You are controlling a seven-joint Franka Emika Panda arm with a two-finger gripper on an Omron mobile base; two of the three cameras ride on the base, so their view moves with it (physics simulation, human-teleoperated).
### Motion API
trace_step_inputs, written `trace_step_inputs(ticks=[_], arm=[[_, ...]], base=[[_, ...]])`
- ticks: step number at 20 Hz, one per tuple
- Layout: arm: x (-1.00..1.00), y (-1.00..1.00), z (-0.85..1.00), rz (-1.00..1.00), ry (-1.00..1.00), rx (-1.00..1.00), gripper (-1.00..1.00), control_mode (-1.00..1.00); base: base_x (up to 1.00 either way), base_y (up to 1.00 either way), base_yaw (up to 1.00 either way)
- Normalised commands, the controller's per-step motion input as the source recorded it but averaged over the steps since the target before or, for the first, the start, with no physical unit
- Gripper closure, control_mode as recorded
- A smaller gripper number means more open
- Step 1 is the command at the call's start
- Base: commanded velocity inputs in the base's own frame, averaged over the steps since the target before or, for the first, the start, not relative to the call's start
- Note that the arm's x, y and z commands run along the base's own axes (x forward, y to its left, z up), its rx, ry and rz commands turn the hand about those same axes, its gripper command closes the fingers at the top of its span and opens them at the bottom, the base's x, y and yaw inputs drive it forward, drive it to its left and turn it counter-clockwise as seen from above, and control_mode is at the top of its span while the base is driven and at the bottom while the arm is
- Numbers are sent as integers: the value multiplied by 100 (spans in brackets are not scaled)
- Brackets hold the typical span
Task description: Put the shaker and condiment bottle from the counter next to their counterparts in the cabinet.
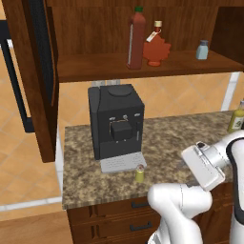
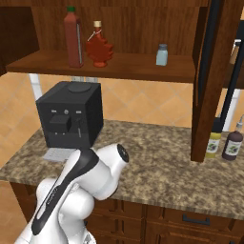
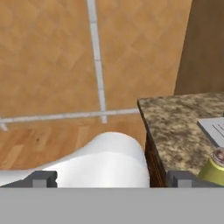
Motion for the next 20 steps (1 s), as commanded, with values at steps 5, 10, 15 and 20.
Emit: trace_step_inputs(ticks=[5,10,15,20], arm=[[34,5,-28,0,-4,5,-100,-100],[45,35,-8,-4,0,1,-100,-100],[29,11,-33,-1,-5,1,-100,-100],[23,0,-26,0,-11,4,-100,-100]], base=[[0,0,0],[0,0,0],[0,0,0],[0,0,0]])
